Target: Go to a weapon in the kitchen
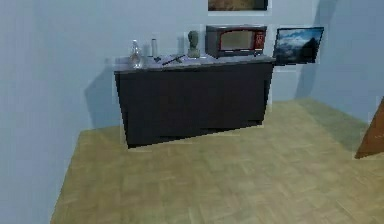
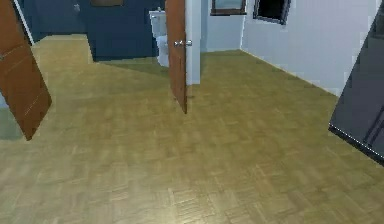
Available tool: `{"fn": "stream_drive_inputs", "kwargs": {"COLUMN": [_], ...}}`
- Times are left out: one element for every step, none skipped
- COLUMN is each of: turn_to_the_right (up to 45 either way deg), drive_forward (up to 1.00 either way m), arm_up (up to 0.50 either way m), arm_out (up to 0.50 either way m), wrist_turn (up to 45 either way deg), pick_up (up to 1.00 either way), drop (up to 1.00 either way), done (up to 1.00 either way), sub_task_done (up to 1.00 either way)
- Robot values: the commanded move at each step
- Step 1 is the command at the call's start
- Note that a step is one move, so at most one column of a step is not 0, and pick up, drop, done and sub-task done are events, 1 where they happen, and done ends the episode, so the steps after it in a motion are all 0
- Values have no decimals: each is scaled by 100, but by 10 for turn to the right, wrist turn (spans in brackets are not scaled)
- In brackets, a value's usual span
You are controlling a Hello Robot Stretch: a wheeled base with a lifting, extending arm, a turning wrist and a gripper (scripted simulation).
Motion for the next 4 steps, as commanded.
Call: {"fn": "stream_drive_inputs", "kwargs": {"turn_to_the_right": [-120, 0, 0, 30], "drive_forward": [0, 100, 35, 0], "arm_up": [0, 0, 0, 0], "arm_out": [0, 0, 0, 0], "wrist_turn": [0, 0, 0, 0], "pick_up": [0, 0, 0, 0], "drop": [0, 0, 0, 0], "done": [0, 0, 0, 0], "sub_task_done": [0, 0, 0, 0]}}
